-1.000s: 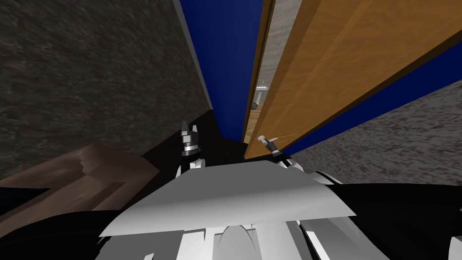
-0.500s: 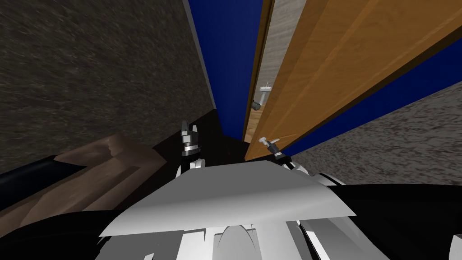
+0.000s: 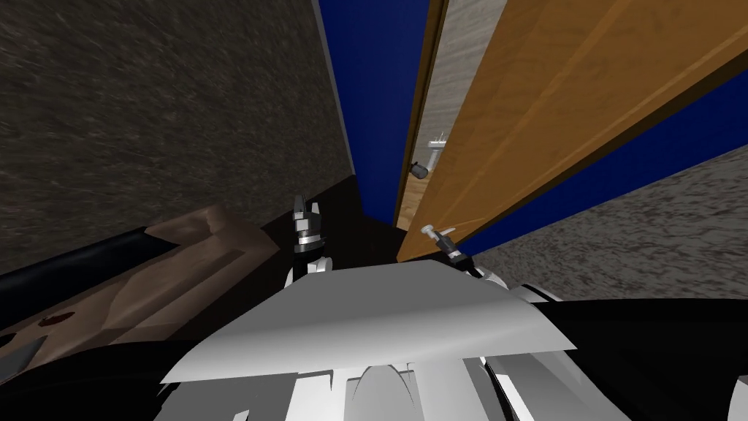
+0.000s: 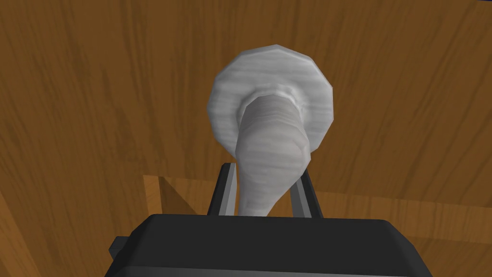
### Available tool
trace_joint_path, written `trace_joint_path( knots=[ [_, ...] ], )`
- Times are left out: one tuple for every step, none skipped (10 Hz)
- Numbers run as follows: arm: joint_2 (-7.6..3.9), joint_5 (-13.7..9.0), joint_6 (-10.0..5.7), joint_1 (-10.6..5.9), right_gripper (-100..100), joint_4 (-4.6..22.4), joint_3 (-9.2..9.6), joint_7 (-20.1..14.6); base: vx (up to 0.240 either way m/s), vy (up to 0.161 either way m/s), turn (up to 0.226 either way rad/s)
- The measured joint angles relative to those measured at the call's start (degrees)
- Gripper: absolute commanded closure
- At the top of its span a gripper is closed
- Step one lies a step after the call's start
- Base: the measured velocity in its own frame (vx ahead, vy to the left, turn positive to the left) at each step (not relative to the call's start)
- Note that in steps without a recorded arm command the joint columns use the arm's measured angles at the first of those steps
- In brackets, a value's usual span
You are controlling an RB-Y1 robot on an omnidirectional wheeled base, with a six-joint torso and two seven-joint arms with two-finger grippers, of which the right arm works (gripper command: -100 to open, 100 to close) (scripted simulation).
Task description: Pull the door open
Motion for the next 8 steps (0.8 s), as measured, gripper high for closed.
trace_joint_path(
  knots=[
    [-0.25, -0.13, -1.1, -0.03, 100, 0.91, 0.32, -0.18, -0.21, -0.079, 0.166],
    [-0.7, -0.39, -1.91, 0.61, 100, 0.71, 0.43, -0.27, -0.195, -0.073, 0.115],
    [-1.1, -0.62, -2.29, 1.46, 100, 0.0, 0.5, -0.27, -0.109, -0.043, 0.025],
    [-1.23, -0.65, -2.54, 1.8, 100, 0.0, 0.64, -0.35, -0.033, -0.008, -0.035],
    [-1.06, -0.56, -3.09, 1.43, 100, 1.16, 0.8, -0.45, -0.015, 0.001, -0.014],
    [-0.99, -0.53, -3.19, 1.48, 100, 1.37, 0.86, -0.5, -0.106, -0.05, 0.194],
    [-1.05, -0.66, -3.51, 1.4, 100, 1.92, 0.96, -0.57, -0.16, -0.07, 0.163],
    [-1.11, -0.78, -3.85, 1.19, 100, 2.21, 1.01, -0.62, -0.199, -0.086, 0.155]
  ],
)
